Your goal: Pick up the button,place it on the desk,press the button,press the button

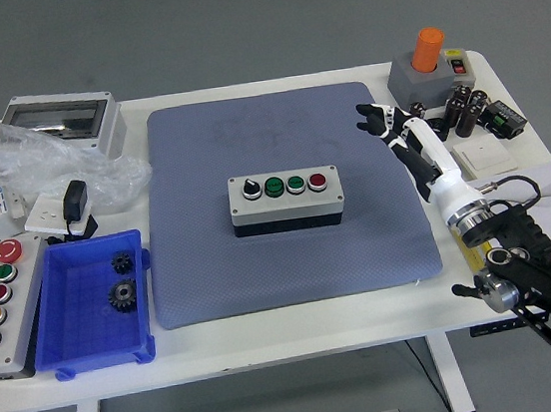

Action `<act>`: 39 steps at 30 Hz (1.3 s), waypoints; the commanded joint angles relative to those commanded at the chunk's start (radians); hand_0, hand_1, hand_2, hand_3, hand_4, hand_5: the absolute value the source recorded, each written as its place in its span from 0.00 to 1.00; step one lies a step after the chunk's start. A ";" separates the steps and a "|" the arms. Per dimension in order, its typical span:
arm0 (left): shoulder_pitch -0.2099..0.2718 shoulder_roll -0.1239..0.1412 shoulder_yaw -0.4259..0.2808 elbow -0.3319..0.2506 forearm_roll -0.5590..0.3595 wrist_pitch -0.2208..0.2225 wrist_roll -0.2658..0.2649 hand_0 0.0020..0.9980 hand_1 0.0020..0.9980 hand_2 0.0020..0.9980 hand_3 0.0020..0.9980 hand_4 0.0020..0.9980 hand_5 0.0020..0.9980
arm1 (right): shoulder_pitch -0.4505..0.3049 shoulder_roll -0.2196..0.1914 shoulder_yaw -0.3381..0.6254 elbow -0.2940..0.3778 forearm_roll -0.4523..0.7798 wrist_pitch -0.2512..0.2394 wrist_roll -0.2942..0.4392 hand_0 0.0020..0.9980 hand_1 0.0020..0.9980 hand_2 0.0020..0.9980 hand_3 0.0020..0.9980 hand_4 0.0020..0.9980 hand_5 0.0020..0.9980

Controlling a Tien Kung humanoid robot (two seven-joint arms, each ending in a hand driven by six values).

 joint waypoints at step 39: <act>0.003 0.008 0.015 0.004 -0.019 0.013 0.013 0.58 0.62 0.59 0.61 0.54 0.26 | -0.035 -0.001 0.061 -0.004 0.529 0.035 0.148 0.34 0.24 0.22 0.28 1.00 1.00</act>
